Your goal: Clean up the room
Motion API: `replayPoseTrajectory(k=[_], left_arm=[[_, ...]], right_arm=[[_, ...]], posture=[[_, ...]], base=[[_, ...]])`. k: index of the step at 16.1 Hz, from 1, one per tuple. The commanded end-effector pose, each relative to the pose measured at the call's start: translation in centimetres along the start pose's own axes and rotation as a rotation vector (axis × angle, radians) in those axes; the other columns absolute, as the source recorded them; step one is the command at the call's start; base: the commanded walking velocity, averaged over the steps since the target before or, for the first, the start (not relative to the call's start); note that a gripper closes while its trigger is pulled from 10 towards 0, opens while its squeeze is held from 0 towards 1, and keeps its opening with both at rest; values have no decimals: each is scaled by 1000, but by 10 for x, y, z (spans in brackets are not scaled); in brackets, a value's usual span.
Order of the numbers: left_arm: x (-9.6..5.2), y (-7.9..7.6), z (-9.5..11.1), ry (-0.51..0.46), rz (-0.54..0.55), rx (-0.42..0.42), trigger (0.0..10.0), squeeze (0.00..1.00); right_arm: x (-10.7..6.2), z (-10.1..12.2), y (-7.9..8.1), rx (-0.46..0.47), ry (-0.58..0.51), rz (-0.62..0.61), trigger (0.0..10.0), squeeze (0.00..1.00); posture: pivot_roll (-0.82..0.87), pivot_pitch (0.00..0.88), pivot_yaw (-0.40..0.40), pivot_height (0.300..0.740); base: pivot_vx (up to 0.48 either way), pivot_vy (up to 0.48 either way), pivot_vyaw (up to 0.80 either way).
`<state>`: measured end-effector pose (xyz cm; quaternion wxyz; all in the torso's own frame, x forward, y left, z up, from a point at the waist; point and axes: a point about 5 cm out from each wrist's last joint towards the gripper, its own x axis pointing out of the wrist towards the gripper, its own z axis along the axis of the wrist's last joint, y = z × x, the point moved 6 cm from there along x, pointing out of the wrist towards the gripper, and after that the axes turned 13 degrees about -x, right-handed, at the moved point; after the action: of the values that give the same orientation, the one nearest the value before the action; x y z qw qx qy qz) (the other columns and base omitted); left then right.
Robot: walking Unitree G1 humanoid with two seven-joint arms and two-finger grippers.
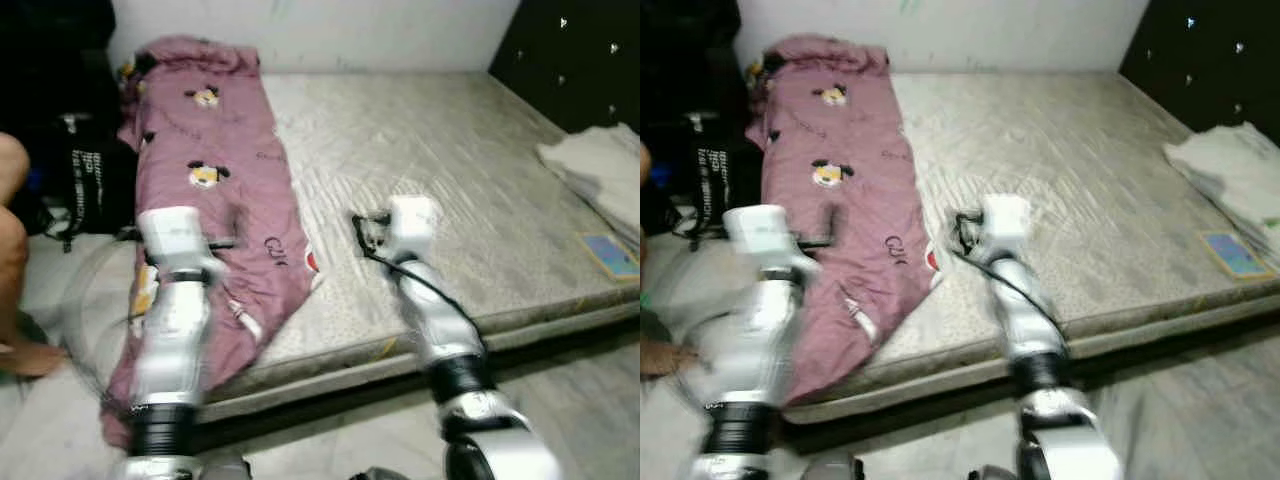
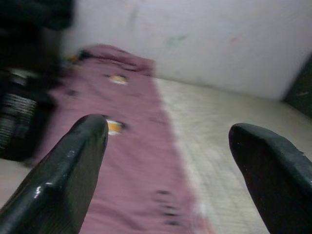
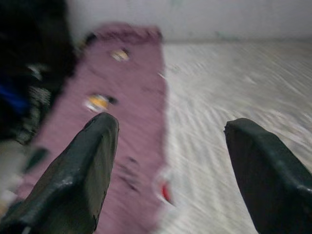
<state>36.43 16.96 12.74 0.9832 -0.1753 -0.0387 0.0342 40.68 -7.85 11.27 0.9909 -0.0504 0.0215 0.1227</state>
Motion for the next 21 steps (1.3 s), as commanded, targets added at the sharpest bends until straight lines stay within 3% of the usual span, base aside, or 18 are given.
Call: replayPoseTrajectory(k=[1,3,5,7,9,11,16,19,21], left_arm=[[-2,-15,2,-17,-43,7,10000,0],[-9,-9,12,-49,-38,32,10000,0],[-19,11,9,-34,-1,81,10000,0],[-29,37,4,-22,77,107,10000,0],[-45,69,2,-9,171,122,10000,0],[-53,85,-1,15,206,123,10000,0],[-60,72,-12,56,156,128,10000,0],[-53,51,-16,76,76,101,10000,0],[-49,46,-15,71,72,95,10000,0]], right_arm=[[-1,7,-25,-5,-20,-65,10000,0],[-3,10,-34,-8,-33,-84,10000,0],[-7,9,-39,-5,-50,-117,10000,0],[-16,10,-46,-63,-78,-182,10000,0],[-26,-5,-54,-52,-50,-204,10000,0],[-31,-10,-55,-51,-47,-199,10000,0],[-47,-37,-47,-75,29,-196,10000,0],[-53,-41,-53,-67,42,-223,10000,0],[-53,-40,-54,-69,44,-227,10000,0]], posture=[[99,0,-76,740],[101,0,-70,740],[111,0,-76,740],[130,0,-89,740],[139,0,-90,740],[136,0,-89,740],[131,0,-74,740],[112,0,-54,740],[113,0,-53,740]], base=[[0,0,0],[0,0,0],[0,0,0],[0,0,0],[0,0,0],[0,0,0],[0,0,0],[0,0,-800],[0,0,-800]])
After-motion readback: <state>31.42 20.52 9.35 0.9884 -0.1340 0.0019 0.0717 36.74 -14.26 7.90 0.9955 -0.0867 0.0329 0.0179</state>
